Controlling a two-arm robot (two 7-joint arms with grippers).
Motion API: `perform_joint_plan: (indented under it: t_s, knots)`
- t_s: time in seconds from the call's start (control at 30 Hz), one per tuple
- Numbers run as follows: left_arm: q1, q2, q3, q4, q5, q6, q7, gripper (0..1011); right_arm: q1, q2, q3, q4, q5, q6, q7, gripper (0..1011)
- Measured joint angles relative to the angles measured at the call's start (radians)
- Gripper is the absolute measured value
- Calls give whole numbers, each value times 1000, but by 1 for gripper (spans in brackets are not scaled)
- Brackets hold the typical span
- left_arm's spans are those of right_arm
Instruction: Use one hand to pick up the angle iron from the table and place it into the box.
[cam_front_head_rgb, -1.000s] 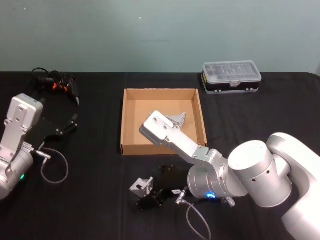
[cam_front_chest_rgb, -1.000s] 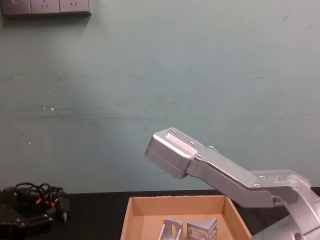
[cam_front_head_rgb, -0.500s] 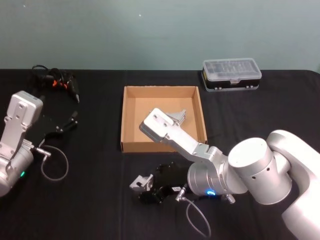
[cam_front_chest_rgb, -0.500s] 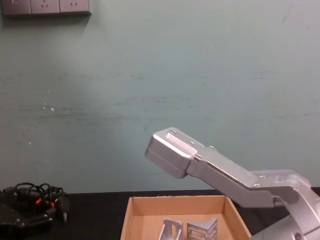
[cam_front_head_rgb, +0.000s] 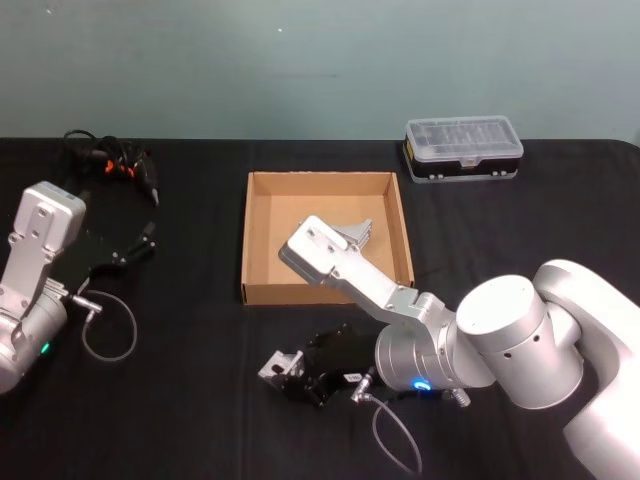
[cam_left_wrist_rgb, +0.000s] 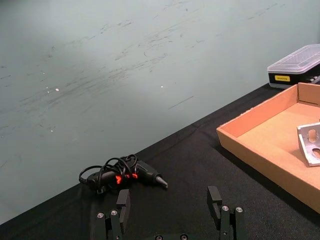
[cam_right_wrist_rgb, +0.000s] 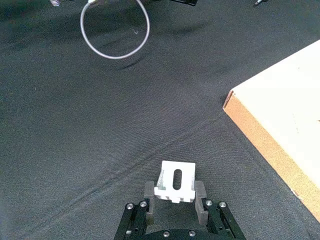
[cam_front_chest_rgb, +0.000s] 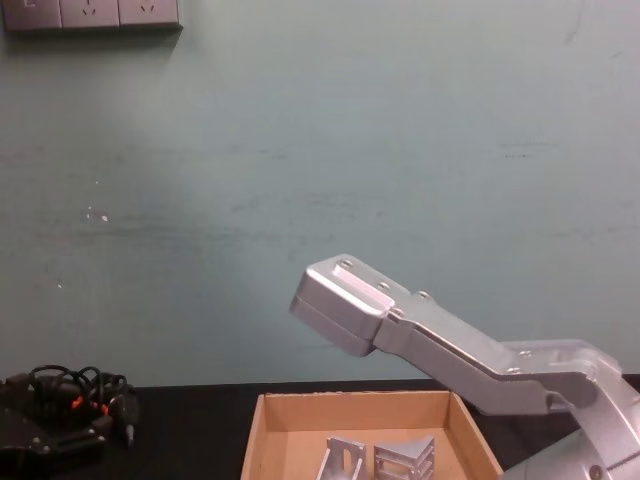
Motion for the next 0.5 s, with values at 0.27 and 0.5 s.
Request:
perform_joint_plan:
  t_s: [0.27,0.5]
  knots:
    - [0,0,0,0,0,0,0,1011,-1,0,1,-1,0,0,1,469]
    - [0,0,0,0,0,0,0,1011,-5,11,28,-39,-3,3,19,469]
